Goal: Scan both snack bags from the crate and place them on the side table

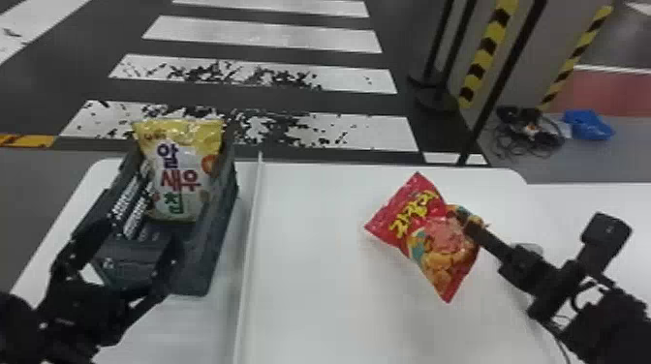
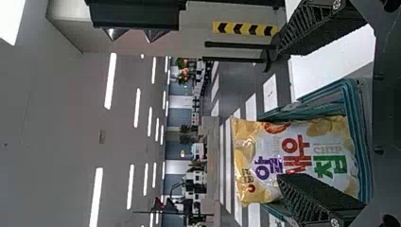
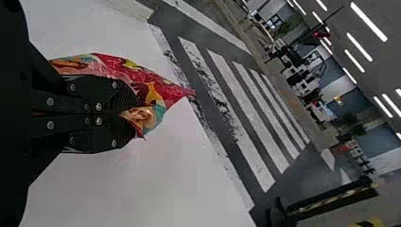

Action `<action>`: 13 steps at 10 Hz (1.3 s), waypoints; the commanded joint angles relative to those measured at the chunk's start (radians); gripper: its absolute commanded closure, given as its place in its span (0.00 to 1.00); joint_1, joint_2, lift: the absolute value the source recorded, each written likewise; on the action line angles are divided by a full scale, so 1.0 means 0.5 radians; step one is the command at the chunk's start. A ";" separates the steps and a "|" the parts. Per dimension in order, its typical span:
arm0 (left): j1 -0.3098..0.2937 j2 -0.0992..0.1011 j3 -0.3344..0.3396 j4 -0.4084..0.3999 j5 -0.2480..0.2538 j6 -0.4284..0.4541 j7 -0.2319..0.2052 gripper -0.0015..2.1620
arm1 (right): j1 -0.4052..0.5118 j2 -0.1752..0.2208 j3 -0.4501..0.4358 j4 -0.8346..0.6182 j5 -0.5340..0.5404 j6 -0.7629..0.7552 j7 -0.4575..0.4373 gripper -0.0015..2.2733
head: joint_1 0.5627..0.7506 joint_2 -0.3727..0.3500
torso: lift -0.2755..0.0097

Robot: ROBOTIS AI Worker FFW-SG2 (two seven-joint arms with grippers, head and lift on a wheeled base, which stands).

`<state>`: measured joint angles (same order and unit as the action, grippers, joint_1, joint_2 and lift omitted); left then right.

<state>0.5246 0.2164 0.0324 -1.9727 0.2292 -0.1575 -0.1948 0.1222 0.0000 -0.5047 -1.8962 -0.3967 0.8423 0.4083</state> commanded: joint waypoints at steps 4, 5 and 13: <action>0.000 0.000 0.003 0.000 0.011 0.001 0.000 0.03 | 0.231 -0.055 0.592 -0.224 1.109 -0.821 -0.246 0.99 | 0.70 0.34 | 0.63; 0.000 0.000 0.003 0.000 0.014 -0.005 0.000 0.03 | 0.286 -0.098 0.767 -0.202 1.428 -0.919 -0.424 0.99 | 0.70 0.34 | 0.63; 0.000 0.009 0.003 0.015 0.026 -0.005 0.000 0.03 | 0.627 -0.408 1.666 -0.135 2.180 -0.735 -0.841 0.53 | 0.70 0.57 | 0.63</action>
<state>0.5246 0.2198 0.0337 -1.9655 0.2425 -0.1602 -0.1948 0.4301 -0.2014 0.3164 -1.9623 0.7102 0.4768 -0.0124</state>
